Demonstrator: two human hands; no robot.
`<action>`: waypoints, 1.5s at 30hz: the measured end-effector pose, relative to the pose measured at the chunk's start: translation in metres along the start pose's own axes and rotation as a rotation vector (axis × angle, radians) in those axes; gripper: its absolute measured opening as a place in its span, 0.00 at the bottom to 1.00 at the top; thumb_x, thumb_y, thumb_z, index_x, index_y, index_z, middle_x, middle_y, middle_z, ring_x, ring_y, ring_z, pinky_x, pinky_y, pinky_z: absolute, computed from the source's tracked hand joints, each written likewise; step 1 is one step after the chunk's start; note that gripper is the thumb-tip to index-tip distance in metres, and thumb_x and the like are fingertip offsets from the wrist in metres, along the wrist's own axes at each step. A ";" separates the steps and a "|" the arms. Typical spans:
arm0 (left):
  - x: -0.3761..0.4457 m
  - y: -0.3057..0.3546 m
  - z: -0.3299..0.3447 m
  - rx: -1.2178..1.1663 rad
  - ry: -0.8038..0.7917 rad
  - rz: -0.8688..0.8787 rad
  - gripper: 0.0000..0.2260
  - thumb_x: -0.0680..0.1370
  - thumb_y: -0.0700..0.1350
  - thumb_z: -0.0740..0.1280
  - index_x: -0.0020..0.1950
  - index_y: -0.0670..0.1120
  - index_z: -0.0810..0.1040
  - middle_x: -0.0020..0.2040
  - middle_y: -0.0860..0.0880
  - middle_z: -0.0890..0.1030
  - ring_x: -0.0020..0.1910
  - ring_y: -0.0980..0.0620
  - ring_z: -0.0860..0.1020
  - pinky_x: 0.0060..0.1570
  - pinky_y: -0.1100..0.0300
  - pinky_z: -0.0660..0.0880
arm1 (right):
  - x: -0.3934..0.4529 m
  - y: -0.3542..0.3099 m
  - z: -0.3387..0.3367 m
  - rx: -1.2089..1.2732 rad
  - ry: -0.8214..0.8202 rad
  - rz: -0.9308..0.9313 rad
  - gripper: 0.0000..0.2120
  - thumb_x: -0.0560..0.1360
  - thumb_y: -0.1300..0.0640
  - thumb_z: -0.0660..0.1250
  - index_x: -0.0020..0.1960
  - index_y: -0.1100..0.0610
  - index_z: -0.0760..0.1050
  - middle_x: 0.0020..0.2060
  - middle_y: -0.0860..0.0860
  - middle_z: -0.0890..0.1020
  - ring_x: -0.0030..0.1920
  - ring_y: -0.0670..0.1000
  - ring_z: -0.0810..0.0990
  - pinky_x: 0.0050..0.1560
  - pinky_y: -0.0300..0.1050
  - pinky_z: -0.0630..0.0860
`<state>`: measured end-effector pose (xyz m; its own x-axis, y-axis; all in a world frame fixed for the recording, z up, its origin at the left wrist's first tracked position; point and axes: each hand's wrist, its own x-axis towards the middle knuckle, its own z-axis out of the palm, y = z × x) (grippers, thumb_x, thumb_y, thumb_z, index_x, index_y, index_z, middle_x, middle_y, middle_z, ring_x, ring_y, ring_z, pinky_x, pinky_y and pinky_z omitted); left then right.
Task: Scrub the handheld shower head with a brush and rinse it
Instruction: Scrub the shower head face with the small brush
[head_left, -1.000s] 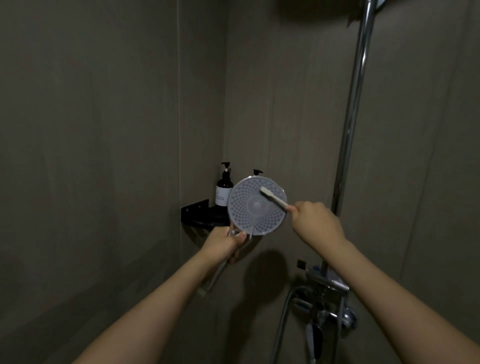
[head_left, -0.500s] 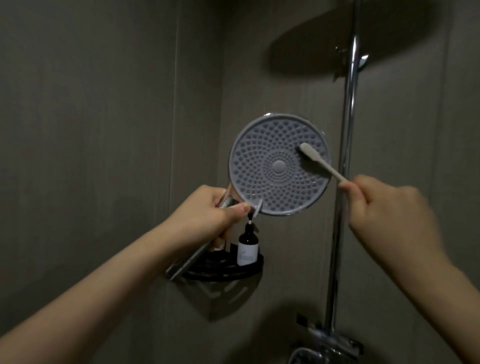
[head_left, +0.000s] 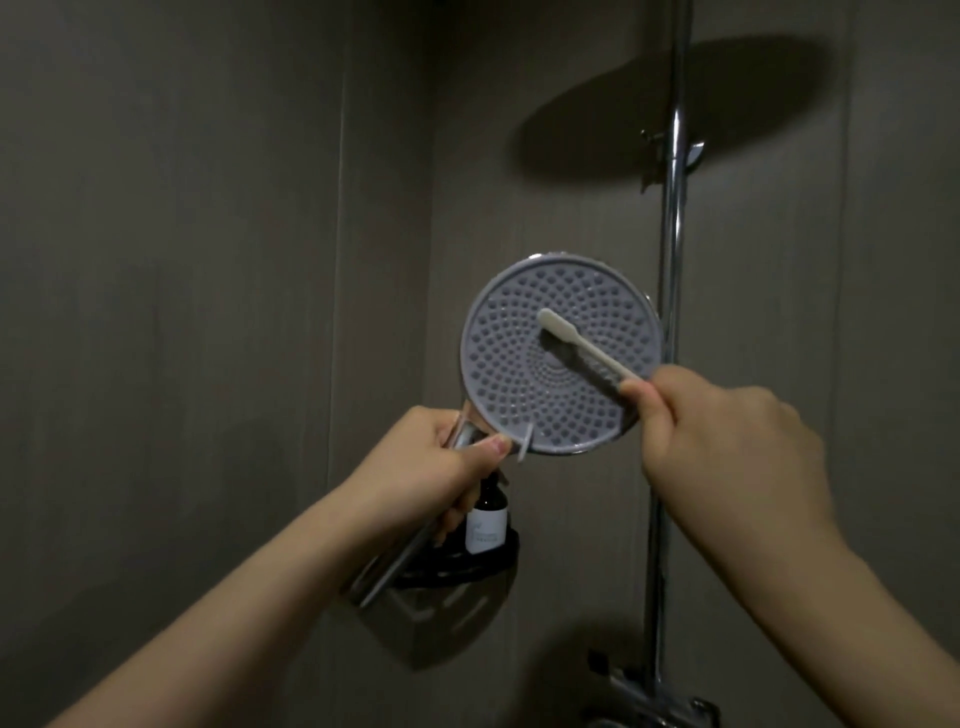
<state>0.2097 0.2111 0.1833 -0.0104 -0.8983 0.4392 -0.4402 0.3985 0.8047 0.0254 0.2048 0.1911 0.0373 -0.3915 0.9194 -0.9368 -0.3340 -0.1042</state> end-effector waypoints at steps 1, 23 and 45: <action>-0.001 0.002 -0.002 0.011 0.006 0.009 0.11 0.78 0.45 0.63 0.38 0.42 0.72 0.26 0.46 0.71 0.22 0.52 0.68 0.24 0.61 0.66 | -0.001 0.001 -0.002 -0.008 0.021 -0.005 0.16 0.75 0.46 0.55 0.36 0.54 0.73 0.22 0.44 0.54 0.24 0.44 0.49 0.27 0.34 0.47; -0.008 0.012 -0.003 0.022 0.033 0.096 0.10 0.78 0.45 0.63 0.39 0.42 0.72 0.29 0.43 0.71 0.24 0.51 0.68 0.24 0.61 0.67 | 0.001 0.004 -0.028 0.031 0.011 0.076 0.14 0.76 0.46 0.56 0.35 0.51 0.67 0.23 0.51 0.65 0.24 0.54 0.61 0.25 0.39 0.50; 0.008 -0.011 0.019 -0.115 0.046 -0.006 0.11 0.78 0.44 0.62 0.36 0.44 0.70 0.26 0.45 0.69 0.24 0.51 0.67 0.22 0.65 0.64 | -0.006 -0.003 0.013 0.101 -0.190 0.001 0.17 0.80 0.45 0.49 0.49 0.51 0.73 0.30 0.49 0.71 0.29 0.49 0.72 0.26 0.40 0.61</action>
<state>0.1978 0.1963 0.1701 0.0341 -0.8926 0.4496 -0.3341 0.4138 0.8469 0.0327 0.1974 0.1810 0.1101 -0.5434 0.8322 -0.8977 -0.4137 -0.1513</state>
